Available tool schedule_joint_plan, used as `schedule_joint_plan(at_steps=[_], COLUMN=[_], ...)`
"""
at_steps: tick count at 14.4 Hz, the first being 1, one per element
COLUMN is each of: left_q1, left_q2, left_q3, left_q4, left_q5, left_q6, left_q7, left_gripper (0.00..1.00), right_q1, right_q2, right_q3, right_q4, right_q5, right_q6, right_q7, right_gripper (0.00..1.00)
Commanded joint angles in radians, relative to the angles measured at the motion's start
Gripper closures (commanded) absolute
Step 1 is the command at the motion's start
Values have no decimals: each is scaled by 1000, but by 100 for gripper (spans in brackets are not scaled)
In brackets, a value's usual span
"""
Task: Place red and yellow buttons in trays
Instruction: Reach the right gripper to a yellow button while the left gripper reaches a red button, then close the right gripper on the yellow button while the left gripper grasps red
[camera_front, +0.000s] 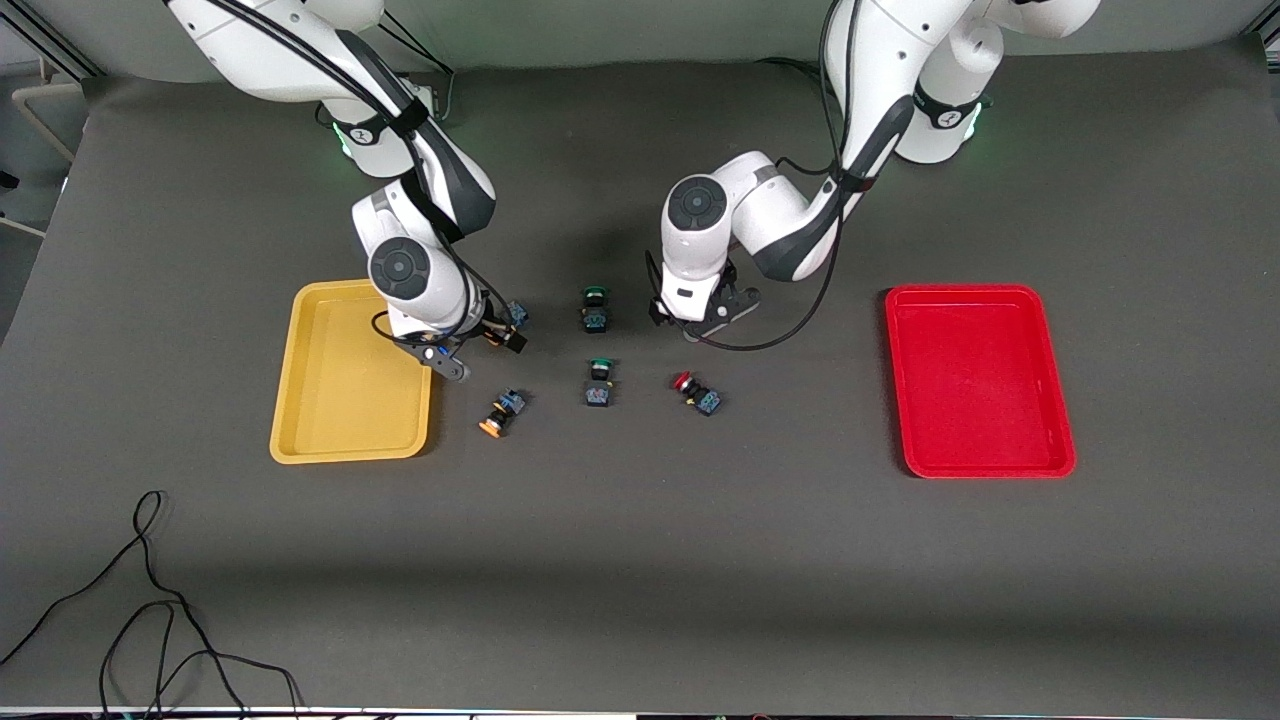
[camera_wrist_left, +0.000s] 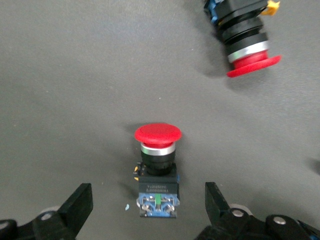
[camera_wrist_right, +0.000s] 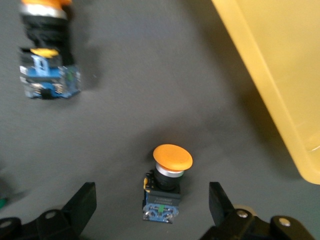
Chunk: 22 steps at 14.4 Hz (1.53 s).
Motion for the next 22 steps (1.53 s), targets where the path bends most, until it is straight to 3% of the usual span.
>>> schedule_joint_plan(at_steps=[1, 2, 4, 5, 7, 9, 12, 15, 18, 22], left_q1=[-15, -13, -16, -15, -13, -12, 10, 77, 183, 445], left_q2=[17, 25, 36, 37, 40, 39, -8, -119, -263, -418], left_q3=[15, 15, 18, 18, 23, 24, 24, 9, 9, 12], left_q4=[4, 8, 13, 13, 13, 16, 46, 96, 86, 85], left_q5=[47, 51, 53, 53, 55, 55, 53, 4, -164, -258], left_q6=[29, 30, 32, 45, 55, 46, -14, -198, -389, -666], left_q7=[-27, -29, -29, -27, -29, -27, -15, 141, 501, 923], left_gripper=[0, 2, 19, 31, 67, 91, 92, 99, 100, 100], right_q1=[2, 2, 2, 4, 13, 13, 13, 11, 10, -1], right_q2=[2, 11, 26, 37, 63, 75, 71, 48, -41, -220], right_q3=[4, 4, 9, 10, 10, 10, 10, 12, 21, 10], right_q4=[-62, -70, -71, -73, -82, -88, -87, -85, -79, -33], right_q5=[7, 7, 7, 7, 7, 7, 7, 7, 7, 7], right_q6=[83, 100, 117, 137, 181, 201, 198, 182, 79, -165], right_q7=[25, 25, 27, 27, 27, 27, 27, 27, 27, 4], right_gripper=[0, 0, 0, 0, 3, 21, 62, 87, 95, 95])
